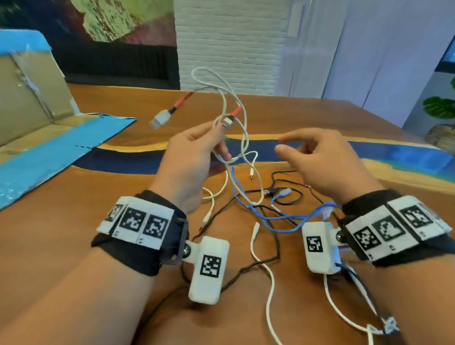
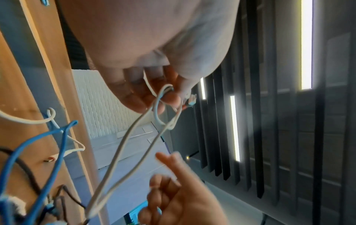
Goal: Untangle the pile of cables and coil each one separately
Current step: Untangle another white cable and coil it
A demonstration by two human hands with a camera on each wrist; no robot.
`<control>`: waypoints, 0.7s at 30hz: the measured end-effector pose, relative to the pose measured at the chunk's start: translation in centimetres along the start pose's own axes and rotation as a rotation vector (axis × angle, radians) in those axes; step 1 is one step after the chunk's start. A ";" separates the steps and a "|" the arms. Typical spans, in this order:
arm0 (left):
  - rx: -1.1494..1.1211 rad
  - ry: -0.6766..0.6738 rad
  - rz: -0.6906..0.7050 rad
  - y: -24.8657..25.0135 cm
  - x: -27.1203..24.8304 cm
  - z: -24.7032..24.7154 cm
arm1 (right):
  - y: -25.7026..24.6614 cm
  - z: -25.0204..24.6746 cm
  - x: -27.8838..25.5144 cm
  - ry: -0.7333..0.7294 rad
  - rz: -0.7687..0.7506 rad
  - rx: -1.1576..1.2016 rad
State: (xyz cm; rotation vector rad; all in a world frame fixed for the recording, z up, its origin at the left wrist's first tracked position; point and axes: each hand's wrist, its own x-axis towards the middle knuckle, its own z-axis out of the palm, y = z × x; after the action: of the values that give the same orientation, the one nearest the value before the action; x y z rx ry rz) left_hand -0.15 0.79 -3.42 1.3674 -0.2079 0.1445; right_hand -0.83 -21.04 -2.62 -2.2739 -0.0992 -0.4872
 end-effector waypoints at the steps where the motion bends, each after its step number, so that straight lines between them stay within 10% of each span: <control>1: 0.026 -0.057 -0.005 -0.2 -0.2 0.3 | -0.6 0.5 -0.4 -0.052 -0.021 0.172; 7: 0.056 -0.303 -0.159 -1.4 -1.2 1.2 | -1.2 3.0 -2.5 -0.234 -0.057 0.523; 21: 0.043 -0.098 -0.144 -0.9 -0.9 1.3 | 0.4 2.6 -3.6 -0.226 0.135 1.115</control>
State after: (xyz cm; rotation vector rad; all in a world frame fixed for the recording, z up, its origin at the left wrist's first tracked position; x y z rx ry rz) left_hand -0.88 -0.67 -4.22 1.4283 -0.1883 -0.0389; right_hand -3.22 -19.13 -5.79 -1.2129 -0.2546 -0.0419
